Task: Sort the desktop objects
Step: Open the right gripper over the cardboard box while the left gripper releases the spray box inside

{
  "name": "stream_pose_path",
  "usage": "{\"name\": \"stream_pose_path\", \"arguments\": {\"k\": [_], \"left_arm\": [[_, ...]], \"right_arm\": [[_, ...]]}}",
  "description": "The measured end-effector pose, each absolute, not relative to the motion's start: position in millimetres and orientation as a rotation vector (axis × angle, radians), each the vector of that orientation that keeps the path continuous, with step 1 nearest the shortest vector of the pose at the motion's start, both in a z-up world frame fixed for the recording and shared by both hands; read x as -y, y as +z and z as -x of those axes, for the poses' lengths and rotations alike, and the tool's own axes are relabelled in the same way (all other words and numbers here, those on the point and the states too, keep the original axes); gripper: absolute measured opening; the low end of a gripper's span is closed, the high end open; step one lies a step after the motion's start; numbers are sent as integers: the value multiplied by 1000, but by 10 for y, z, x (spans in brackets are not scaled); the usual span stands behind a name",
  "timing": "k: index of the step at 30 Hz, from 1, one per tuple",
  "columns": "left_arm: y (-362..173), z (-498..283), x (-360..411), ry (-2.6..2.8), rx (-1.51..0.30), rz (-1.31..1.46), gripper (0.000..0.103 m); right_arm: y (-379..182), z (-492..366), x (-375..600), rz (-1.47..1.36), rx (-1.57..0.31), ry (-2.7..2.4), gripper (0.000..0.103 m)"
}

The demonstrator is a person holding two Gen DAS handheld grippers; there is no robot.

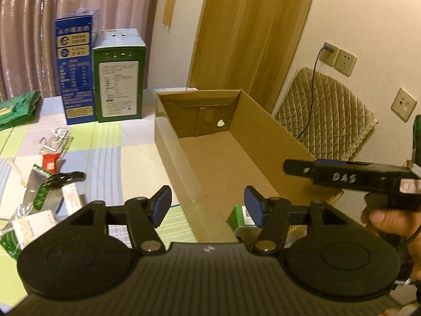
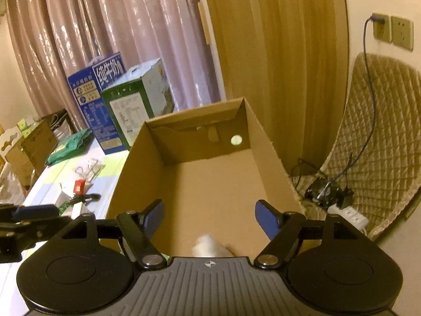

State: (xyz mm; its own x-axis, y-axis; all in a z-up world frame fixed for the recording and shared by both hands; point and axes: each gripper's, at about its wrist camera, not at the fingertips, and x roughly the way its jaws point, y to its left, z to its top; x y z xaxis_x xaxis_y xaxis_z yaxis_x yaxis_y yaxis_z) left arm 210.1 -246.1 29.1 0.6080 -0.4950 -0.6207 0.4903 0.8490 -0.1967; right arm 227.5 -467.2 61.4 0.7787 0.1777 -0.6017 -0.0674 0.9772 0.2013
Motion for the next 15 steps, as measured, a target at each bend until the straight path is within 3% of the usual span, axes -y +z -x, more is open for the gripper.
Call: {"name": "stream_pose_path", "arguments": {"k": [6,9,15], "left_arm": [[329,-1891,2219,-539,-720,4,63],[337,-1768,2074,-516,-727,9,70],[352,-1506,1768,-478,-738,40,85]], "right_arm": [[742,-1993,4645,-195,-650,114,78],[799,-1798,4548,-193,-652,119,81],[873,-1404,4242,-171,-674,137,96]]}}
